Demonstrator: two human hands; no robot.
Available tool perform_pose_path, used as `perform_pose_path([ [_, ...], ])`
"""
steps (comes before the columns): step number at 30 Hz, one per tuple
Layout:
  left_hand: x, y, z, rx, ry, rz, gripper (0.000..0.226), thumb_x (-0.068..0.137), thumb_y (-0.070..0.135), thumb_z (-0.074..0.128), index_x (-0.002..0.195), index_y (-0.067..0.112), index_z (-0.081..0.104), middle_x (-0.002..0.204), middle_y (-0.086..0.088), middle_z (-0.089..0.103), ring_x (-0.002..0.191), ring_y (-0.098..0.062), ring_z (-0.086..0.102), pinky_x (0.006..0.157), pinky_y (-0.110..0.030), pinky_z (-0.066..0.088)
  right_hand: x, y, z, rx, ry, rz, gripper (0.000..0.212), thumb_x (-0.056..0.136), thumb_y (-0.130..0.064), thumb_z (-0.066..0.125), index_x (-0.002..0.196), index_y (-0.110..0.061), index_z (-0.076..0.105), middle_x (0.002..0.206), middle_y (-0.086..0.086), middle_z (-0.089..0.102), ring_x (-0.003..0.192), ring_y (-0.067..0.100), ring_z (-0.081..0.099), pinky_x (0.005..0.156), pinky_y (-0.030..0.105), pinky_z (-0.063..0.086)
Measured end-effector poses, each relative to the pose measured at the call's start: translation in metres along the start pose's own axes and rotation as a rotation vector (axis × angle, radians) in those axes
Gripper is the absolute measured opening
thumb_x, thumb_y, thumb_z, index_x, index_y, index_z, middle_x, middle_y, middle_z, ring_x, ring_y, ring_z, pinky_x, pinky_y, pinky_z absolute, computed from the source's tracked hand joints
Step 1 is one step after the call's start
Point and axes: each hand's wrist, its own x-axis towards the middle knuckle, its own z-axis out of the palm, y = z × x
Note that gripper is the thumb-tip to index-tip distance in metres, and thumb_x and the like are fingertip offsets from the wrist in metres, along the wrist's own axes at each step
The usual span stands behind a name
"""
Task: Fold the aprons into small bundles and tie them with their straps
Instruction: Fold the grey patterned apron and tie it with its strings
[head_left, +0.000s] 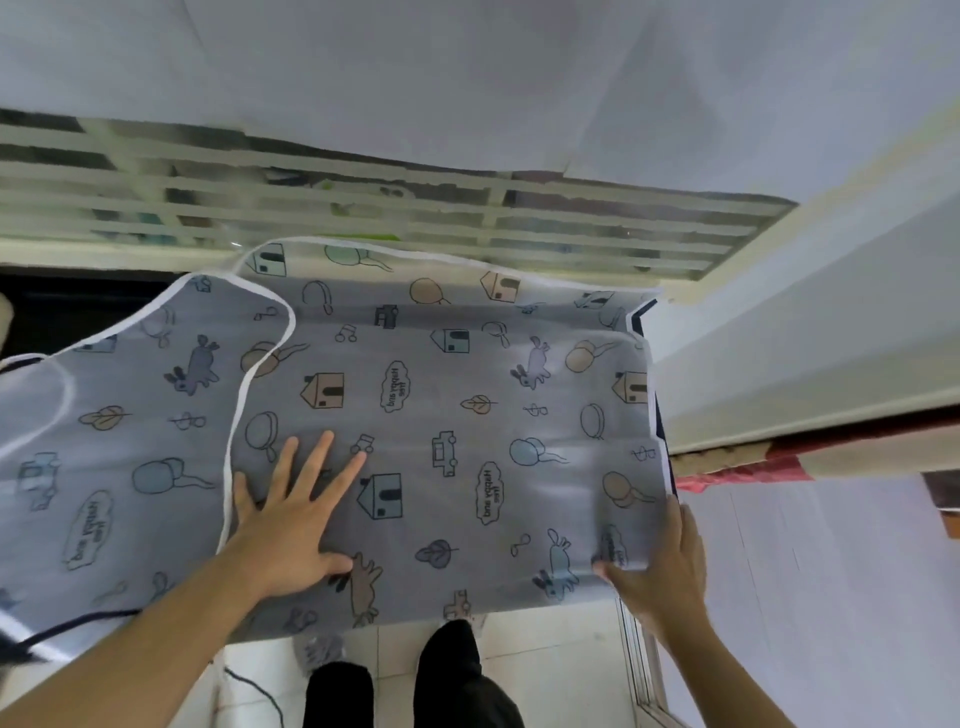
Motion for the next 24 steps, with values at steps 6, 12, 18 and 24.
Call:
perform_pose_path([
  [6, -0.004, 0.056, -0.007, 0.065, 0.108, 0.001, 0.125, 0.086, 0.024, 0.074, 0.160, 0.037, -0.026, 0.157, -0.003, -0.050, 0.151, -0.039, -0.036, 0.121, -0.075, -0.004, 0.022, 0.051, 0.016, 0.280, -0.087, 0.224, 0.148, 0.041, -0.074, 0.092, 0.157, -0.029, 0.011, 0.146, 0.018, 0.044, 0.128, 0.041, 0.052, 0.105, 0.062, 0.050],
  [12, 0.003, 0.142, 0.033, 0.008, -0.004, 0.114, 0.098, 0.096, 0.068, 0.051, 0.150, 0.058, -0.029, 0.156, 0.011, -0.052, 0.143, -0.045, -0.046, 0.112, -0.084, -0.007, 0.008, 0.030, -0.005, 0.505, -0.070, 0.366, 0.139, 0.063, -0.041, 0.099, 0.162, -0.022, 0.003, 0.159, 0.024, 0.023, 0.140, 0.049, 0.039, 0.111, 0.062, 0.042],
  [18, 0.012, 0.138, 0.024, 0.028, -0.009, 0.107, 0.102, 0.093, 0.070, 0.056, 0.144, 0.066, -0.032, 0.152, 0.015, -0.055, 0.143, -0.040, -0.048, 0.112, -0.083, -0.011, -0.014, 0.066, 0.000, 0.911, -0.385, 0.458, 0.131, 0.035, -0.054, 0.103, 0.143, -0.005, 0.049, 0.132, 0.015, 0.067, 0.116, 0.035, 0.063, 0.095, 0.047, 0.052],
  [24, 0.013, 0.139, 0.018, 0.008, 0.006, 0.095, 0.104, 0.091, 0.069, 0.060, 0.148, 0.065, -0.027, 0.156, 0.017, -0.051, 0.146, -0.039, -0.044, 0.114, -0.082, -0.008, -0.043, 0.070, -0.019, 0.727, -0.919, 0.199, 0.058, 0.071, -0.006, 0.089, 0.125, -0.006, 0.070, 0.120, 0.009, 0.076, 0.118, 0.025, 0.069, 0.099, 0.033, 0.045],
])
